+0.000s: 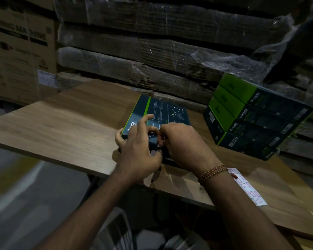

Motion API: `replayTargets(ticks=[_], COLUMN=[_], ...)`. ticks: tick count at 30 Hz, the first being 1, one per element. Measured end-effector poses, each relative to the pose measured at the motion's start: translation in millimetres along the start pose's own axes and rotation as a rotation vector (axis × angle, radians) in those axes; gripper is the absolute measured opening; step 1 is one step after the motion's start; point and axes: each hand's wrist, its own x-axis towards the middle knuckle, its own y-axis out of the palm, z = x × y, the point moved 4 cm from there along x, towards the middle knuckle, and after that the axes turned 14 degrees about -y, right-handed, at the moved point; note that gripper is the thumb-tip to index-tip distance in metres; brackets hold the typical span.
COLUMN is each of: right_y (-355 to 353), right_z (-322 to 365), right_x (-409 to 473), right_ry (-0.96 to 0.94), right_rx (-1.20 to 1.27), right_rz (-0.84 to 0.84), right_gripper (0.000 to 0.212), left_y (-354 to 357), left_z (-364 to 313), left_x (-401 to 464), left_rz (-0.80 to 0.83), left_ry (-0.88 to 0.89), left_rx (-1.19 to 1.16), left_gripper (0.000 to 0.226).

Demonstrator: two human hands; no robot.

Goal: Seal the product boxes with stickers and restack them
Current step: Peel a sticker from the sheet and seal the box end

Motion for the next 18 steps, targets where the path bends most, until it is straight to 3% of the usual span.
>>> replayTargets(ticks=[5,18], right_y=[1.7,0.2], right_z=[-2.3,-3.9], right_x=[-0.1,0.4], right_ry=[0.02,0.061], right_rx=[0.052,0.135], right_rz=[-0.016,-0.005], right_gripper=[0.007,0.006], left_y=[0.0,-2.7], left_z=[-2.0,-0.9], left_x=[0.2,0.1], left_rz=[0.017,0.0], left_ry=[0.009,0.005], left_rx=[0.094,0.049], left_gripper=[0.099,0.09])
